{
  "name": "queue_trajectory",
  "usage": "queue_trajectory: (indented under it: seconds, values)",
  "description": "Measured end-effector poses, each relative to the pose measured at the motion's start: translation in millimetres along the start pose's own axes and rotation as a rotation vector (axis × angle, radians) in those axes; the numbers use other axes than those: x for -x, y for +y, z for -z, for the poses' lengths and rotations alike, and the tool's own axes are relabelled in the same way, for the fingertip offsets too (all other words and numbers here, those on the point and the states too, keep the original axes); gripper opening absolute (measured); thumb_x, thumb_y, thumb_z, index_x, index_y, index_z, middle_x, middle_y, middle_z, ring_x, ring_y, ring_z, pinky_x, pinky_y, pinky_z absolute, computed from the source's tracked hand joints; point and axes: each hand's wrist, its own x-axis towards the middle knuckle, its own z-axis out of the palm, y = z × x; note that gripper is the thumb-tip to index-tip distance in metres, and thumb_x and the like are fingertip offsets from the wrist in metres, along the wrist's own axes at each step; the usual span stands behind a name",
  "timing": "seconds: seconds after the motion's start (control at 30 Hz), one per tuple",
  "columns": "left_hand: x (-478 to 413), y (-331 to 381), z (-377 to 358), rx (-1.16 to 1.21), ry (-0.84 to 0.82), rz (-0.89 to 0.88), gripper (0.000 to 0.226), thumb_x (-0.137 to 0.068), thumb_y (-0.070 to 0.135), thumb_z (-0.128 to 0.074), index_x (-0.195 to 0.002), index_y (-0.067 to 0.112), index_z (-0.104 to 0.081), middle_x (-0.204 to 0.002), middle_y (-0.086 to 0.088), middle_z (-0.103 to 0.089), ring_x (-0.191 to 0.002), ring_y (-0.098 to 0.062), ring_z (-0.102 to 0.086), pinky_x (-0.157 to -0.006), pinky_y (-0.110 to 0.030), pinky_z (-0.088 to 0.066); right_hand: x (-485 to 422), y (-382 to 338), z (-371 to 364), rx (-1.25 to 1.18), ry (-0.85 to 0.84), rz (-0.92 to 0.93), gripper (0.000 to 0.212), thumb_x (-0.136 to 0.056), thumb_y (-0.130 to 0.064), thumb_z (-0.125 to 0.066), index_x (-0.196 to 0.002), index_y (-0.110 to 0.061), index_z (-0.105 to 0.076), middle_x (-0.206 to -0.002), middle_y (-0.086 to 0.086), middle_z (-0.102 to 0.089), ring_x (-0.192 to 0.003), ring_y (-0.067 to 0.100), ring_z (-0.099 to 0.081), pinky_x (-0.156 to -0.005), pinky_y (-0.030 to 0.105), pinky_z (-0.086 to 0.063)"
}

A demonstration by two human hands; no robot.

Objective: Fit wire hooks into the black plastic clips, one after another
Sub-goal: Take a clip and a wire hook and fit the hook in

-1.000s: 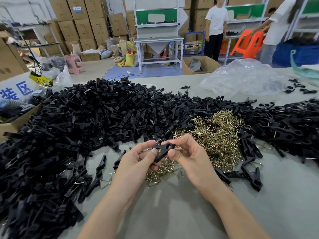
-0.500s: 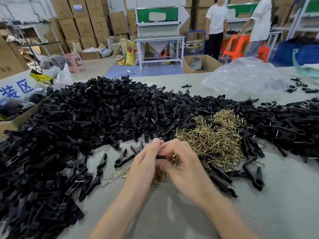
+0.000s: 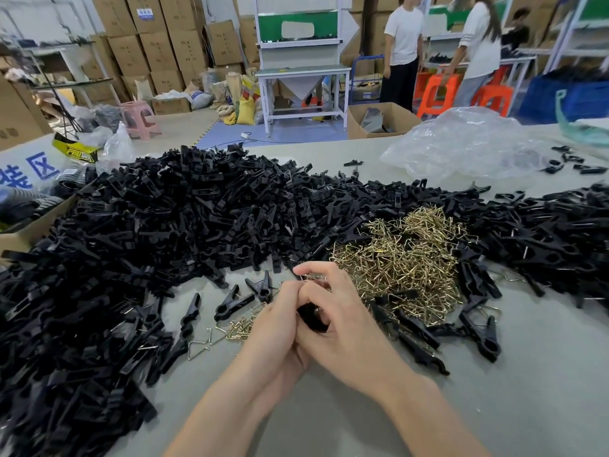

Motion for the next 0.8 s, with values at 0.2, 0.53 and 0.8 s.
queue_trajectory:
  seconds: [0.2,0.53,0.8]
  values:
    - [0,-1,0,-0.014,0.006,0.023,0.014,-0.096,0.022,-0.051,-0.093,0.012,-0.060,-0.069,-0.003,-0.047,-0.062,-0.011,-0.053,-0.054,-0.023,-0.047,1,0,1,-0.033,-0.039,-0.031,0.004,-0.091,-0.024,-0.064,-0.094,-0.021,-0.062,-0.130,-0.018,-0.042,-0.117,0.008,-0.047,-0.085,0.018,-0.041]
    - [-3,-4,4,0.034,0.070,-0.043,0.039,-0.095,0.041,-0.059,-0.107,0.005,-0.070,-0.101,-0.009,-0.066,-0.097,-0.019,-0.065,-0.087,-0.036,-0.054,1,2,1,0.047,-0.032,0.012,0.016,-0.096,-0.037,-0.051,-0.106,-0.026,-0.058,-0.127,-0.017,-0.046,-0.111,-0.001,-0.045,-0.091,0.019,-0.041]
    - [-6,1,8,-0.058,0.136,-0.210,0.022,-0.098,0.034,-0.056,-0.099,0.021,-0.074,-0.102,-0.007,-0.073,-0.085,-0.015,-0.072,-0.074,-0.027,-0.055,2,12,11,0.202,0.168,0.116,0.020,-0.094,-0.030,-0.067,-0.113,-0.028,-0.062,-0.110,-0.019,-0.065,-0.107,0.004,-0.055,-0.093,0.020,-0.046]
